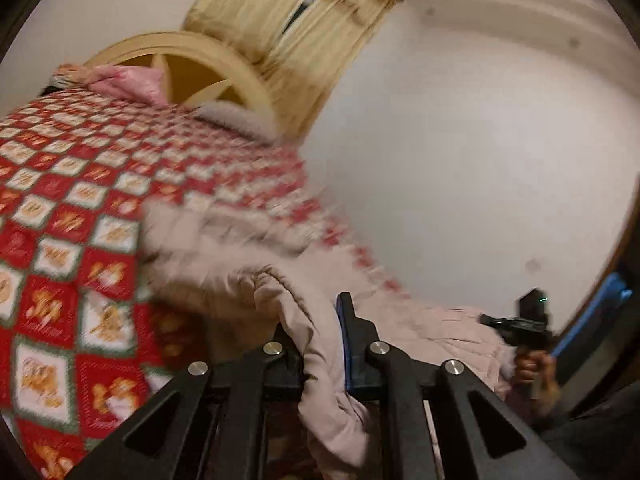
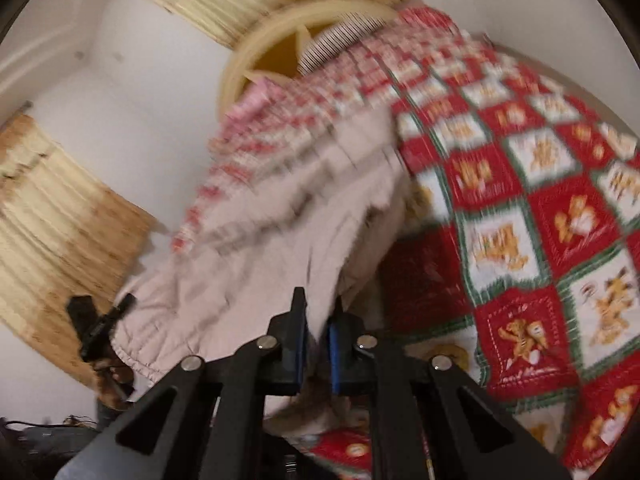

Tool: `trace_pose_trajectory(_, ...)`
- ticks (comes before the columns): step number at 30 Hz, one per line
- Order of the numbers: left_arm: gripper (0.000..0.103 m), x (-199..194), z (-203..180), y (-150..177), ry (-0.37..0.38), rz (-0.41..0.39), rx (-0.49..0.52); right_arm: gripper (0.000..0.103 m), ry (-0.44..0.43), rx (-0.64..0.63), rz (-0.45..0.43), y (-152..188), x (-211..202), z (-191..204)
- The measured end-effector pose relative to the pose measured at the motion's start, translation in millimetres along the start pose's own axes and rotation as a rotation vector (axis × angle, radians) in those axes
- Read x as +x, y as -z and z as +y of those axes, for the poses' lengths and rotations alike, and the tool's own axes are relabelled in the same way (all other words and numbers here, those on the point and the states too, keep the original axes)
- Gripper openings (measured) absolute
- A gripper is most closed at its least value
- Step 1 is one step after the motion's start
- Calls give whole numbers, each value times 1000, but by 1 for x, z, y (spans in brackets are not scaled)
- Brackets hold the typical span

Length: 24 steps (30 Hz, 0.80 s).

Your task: Fold large clothes

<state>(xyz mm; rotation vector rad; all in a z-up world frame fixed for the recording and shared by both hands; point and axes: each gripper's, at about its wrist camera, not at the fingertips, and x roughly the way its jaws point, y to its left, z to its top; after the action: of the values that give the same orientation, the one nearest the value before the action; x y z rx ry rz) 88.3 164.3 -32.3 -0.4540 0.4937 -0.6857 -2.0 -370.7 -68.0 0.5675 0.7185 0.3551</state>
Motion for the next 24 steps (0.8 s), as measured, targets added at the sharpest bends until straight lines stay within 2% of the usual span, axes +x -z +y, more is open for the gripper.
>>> trace_pose_trajectory(4,11,8,-5,-39,52,-34,4,12,-55,-50,-127,-44,-27,36)
trace_pose_trajectory(7,12,37,18,-73,36,-16,-4,12,-79,-40,-163,-84,-9,42)
trace_pose_trajectory(8,17,46,27,-82,9,-8,-8,11,-77,-32,-165,-97,0,40)
trace_pose_trajectory(10,19,75,59,-103,15,54,-66,11,-60,15,-149,-133,38,30)
trace_pose_trajectory(12,23,94,88,-120,-4,93,-150,11,-5,50,-130,-160,76,18)
trace_pose_trajectory(14,28,101,108,-129,15,125,-237,11,2,115,-99,-177,106,2)
trace_pose_trajectory(16,30,99,118,-136,21,111,-262,11,46,146,-87,-191,137,-15)
trace_pose_trajectory(18,37,94,125,-141,7,89,-275,11,65,165,-66,-201,165,-30)
trace_pose_trajectory(19,48,90,131,-145,-32,57,-268,11,83,172,-60,-204,175,-35)
trace_pose_trajectory(20,68,86,135,-148,-74,27,-261,11,102,177,-53,-206,184,-41)
trace_pose_trajectory(22,85,75,142,-150,-217,-90,-253,11,136,194,-39,-212,207,-55)
trace_pose_trajectory(23,86,74,143,-148,-251,-134,-235,11,145,216,-31,-214,217,-62)
trace_pose_trajectory(24,86,80,141,-146,-274,-137,-209,11,164,224,-11,-215,234,-71)
